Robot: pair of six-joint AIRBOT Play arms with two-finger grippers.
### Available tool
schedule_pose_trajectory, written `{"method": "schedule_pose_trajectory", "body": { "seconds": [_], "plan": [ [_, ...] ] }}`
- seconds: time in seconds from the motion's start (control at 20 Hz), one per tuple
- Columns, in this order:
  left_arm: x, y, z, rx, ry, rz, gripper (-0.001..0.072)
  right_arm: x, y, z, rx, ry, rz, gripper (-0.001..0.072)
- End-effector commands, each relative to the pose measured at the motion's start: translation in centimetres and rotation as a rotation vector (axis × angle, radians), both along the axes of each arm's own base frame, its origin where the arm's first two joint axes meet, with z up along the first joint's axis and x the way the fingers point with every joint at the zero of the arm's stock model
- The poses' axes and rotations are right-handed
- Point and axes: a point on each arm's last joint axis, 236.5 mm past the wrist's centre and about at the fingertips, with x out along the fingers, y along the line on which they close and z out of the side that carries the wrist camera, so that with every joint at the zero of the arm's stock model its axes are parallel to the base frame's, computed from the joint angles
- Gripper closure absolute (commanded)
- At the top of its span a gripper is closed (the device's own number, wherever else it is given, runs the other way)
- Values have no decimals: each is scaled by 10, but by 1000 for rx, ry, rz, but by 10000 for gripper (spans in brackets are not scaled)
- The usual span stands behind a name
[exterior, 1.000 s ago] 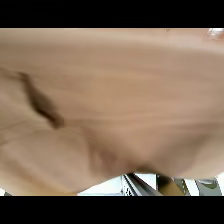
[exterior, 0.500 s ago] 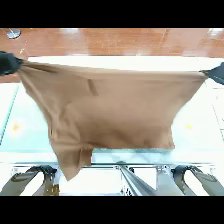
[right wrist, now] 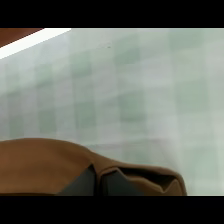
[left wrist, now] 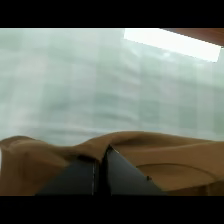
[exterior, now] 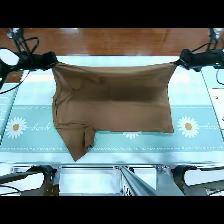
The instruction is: Fold the shirts.
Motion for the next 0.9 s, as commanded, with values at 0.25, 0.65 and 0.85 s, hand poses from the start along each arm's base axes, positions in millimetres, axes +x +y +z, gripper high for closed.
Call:
{"method": "schedule_pose_trajectory", "body": {
  "seconds": [0.25,0.65,0.85],
  "plan": [
    [-74,21,-76,146,396,-153,680,-85,-29,-61,-109,374,247,686],
    [-115,3,-132,68,576,-175,4,-101,10,-120,-16,457,194,87],
    [-136,30,-88,44,653,-186,5,-118,-28,-67,-39,439,163,88]
  ]
}}
